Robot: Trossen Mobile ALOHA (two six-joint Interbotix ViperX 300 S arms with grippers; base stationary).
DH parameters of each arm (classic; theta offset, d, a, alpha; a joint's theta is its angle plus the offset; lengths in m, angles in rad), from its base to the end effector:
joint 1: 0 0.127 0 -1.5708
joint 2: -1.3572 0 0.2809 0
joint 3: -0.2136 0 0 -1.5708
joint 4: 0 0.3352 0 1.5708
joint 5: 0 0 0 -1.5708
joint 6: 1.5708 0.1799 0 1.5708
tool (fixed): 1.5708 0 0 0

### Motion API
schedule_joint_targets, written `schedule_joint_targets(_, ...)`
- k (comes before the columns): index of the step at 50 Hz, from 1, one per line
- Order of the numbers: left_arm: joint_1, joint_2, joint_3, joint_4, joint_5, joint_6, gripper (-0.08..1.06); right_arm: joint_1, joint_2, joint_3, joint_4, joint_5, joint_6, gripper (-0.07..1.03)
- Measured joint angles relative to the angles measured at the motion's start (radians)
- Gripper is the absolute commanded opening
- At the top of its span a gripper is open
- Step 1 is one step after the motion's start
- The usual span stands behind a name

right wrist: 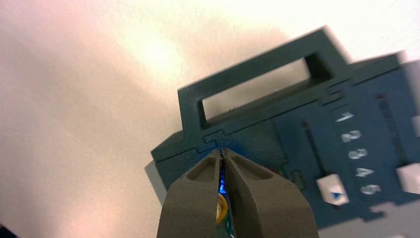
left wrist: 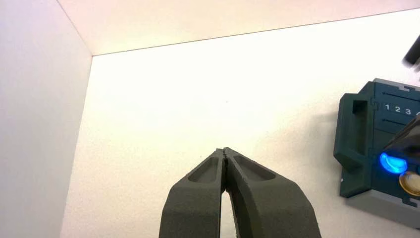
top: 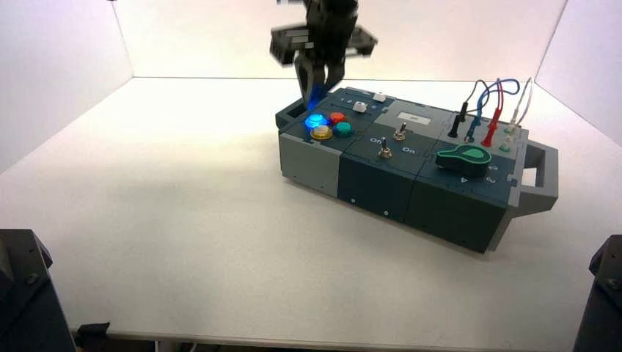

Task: Push the blue button with the right gripper.

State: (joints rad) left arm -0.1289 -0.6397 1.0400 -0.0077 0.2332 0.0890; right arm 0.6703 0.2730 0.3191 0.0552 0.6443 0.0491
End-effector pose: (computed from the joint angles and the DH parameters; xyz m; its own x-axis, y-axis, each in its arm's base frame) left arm 0.3347 -0.0437 0.1457 0.7991 -0.1054 -0.5920 0.1773 0.9820 0.0646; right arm 0.3635 0.2958 0.0184 0.2370 0.2302 -0.9438 -0.5578 0.8277 0.0618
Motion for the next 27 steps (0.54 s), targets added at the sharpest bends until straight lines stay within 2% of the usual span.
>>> schedule_joint_targets(10,0.0,-0.006,0.0,-0.002,0.0,0.0,-0.03,-0.002,-0.091,0.009,-0.011,0.014,0.002,-0.02)
schedule_joint_targets(16,0.0,-0.008,0.0,0.0,0.0,0.0,-0.03,0.0,-0.104,0.021,-0.011,0.048,0.003,-0.02)
schedule_joint_targets(27,0.0,-0.008,0.0,0.0,0.0,0.0,-0.03,-0.002,-0.104,0.051,-0.009,0.054,0.003,-0.02)
